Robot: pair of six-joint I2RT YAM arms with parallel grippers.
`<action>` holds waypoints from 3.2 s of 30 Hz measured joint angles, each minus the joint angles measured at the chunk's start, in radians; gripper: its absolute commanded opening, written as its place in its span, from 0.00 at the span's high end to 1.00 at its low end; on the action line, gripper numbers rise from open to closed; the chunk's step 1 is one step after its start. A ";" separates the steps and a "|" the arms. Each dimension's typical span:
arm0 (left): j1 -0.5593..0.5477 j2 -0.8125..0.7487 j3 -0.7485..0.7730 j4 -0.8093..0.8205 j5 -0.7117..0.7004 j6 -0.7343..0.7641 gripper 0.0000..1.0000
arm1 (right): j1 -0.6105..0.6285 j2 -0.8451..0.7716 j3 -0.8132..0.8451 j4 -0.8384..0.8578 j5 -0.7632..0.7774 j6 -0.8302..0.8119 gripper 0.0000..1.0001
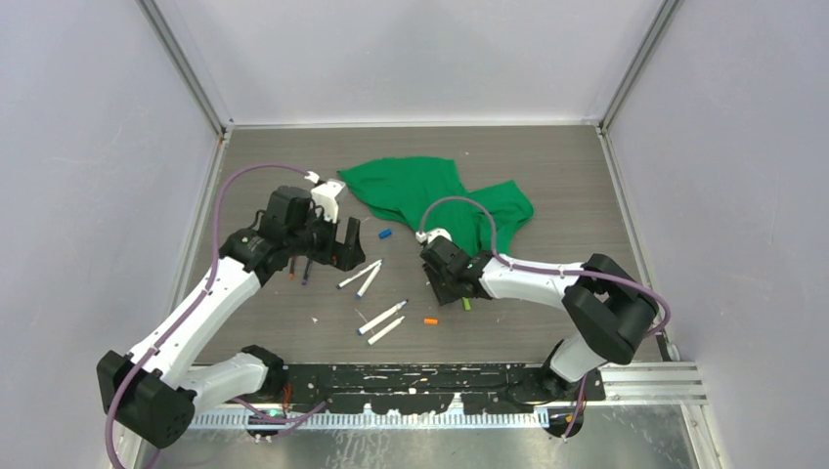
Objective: Insert the pens into the pen caps
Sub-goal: Pick up the pen cap from the center of the board, then pick up the pen from the center of the board.
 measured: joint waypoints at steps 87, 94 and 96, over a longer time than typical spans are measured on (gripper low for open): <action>-0.384 -0.383 -0.247 0.055 0.151 -0.342 0.19 | 0.220 -0.716 0.000 0.021 -0.368 -0.551 0.99; -0.384 -0.363 -0.265 0.060 0.247 -0.315 0.18 | 0.412 -0.654 0.000 -0.035 -0.202 -0.734 0.99; -0.384 -0.363 -0.260 0.057 0.254 -0.299 0.18 | 0.438 -0.653 -0.003 -0.045 -0.180 -0.772 0.99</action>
